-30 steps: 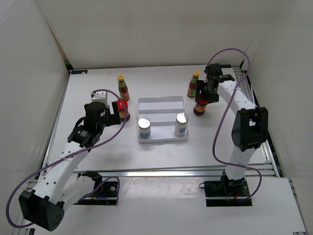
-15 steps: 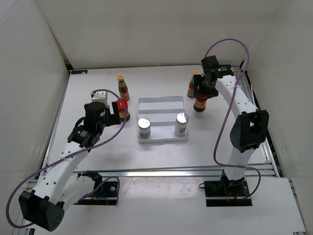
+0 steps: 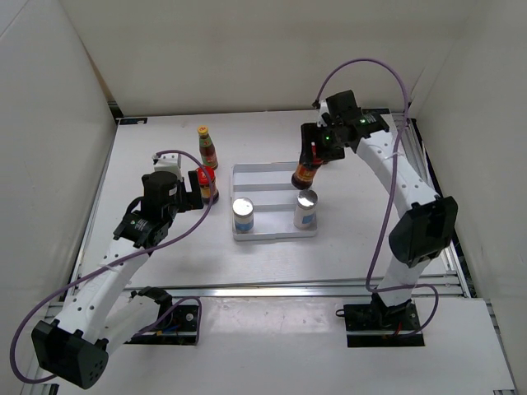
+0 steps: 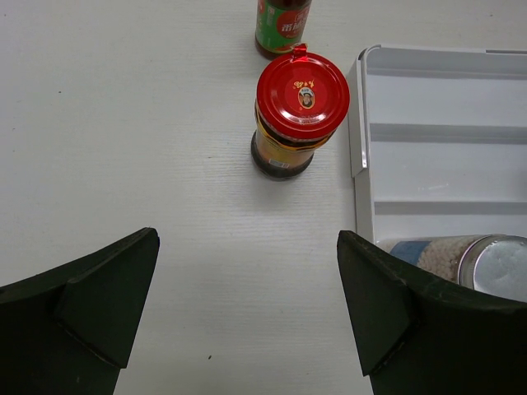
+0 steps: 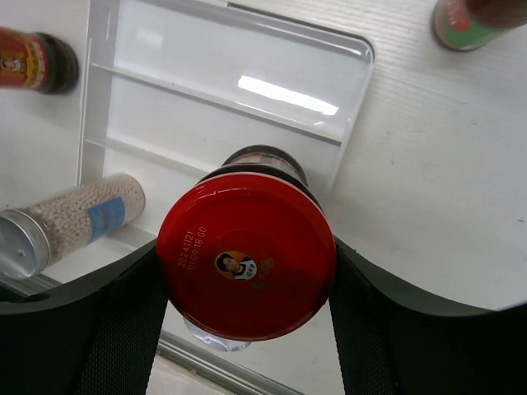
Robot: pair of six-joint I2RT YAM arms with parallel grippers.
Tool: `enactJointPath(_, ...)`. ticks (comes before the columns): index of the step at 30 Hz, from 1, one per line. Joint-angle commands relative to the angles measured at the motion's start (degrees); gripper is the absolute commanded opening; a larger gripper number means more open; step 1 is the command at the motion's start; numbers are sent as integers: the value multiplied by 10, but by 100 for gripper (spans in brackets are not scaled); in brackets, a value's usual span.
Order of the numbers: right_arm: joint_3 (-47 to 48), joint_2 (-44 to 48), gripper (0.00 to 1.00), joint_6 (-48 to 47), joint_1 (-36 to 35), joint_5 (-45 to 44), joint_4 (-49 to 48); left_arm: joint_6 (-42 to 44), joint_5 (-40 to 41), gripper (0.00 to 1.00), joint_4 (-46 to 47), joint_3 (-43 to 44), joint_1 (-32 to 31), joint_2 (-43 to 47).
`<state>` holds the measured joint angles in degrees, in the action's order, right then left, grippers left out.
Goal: Organize the condiment bottles
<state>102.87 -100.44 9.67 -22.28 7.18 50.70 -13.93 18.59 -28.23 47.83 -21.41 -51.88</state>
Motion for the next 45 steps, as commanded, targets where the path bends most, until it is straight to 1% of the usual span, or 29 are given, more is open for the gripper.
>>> enactJointPath(1, -4, -11, 0, -15, -3, 43, -61, 5, -9, 100, 6, 21, 3, 8)
enactJointPath(11, -35, -51, 0, -20, -14, 50, -77, 5, -9, 100, 6, 21, 3, 3)
enactJointPath(17, -35, -77, 0, -20, -14, 32, -64, 5, -4, 100, 6, 21, 3, 3)
enactJointPath(21, -35, -89, 0, -25, -24, -8, -58, 5, -4, 100, 6, 21, 3, 3)
enactJointPath(23, -35, -94, 0, -26, -36, -44, -53, 5, -4, 100, 6, 21, 3, 3)
enactJointPath(26, -35, -94, 3, -26, -47, -76, -53, 5, -4, 100, 6, 21, 3, 3)
enactJointPath(28, -35, -99, 9, -26, -47, -84, -53, 5, -4, 100, 6, 21, 3, 3)
enactJointPath(30, -40, -99, 19, -26, -52, -84, -53, 5, -4, 100, 6, 21, 3, 3)
enactJointPath(31, -40, -99, 34, -26, -52, -84, -53, 5, -4, 100, 6, 21, 3, 3)
enactJointPath(32, -47, -93, 44, -19, -52, -84, -53, 5, -4, 100, 6, 21, 3, -2)
enactJointPath(33, -47, -93, 63, -18, -52, -84, -58, 5, -4, 100, 6, 21, 3, -2)
enactJointPath(34, -47, -88, 69, -13, -52, -84, -58, 5, -4, 100, 6, 21, 3, -2)
enactJointPath(36, -47, -82, 80, -13, -57, -84, -63, 5, -4, 100, 6, 21, 3, -2)
enactJointPath(37, -47, -76, 95, -6, -58, -84, -63, 5, -4, 100, 6, 21, 3, -2)
enactJointPath(38, -34, -76, 100, -1, -58, -84, -63, 5, -4, 100, 6, 21, 3, -2)
enactJointPath(39, -22, -76, 100, -1, -58, -84, -57, 5, 1, 100, 6, 21, 3, -2)
enactJointPath(40, 12, -76, 100, -1, -58, -84, -47, 5, 1, 100, 6, 21, 3, -2)
enactJointPath(42, 52, -76, 100, 6, -58, -91, -11, 5, 1, 100, 6, 21, 3, -2)
enactJointPath(44, 93, -56, 100, 40, -58, -91, 16, 5, 7, 100, -2, 21, 3, -8)
enactJointPath(45, 94, -41, 100, 58, -58, -106, 16, 5, 14, 100, -9, 26, 3, -8)
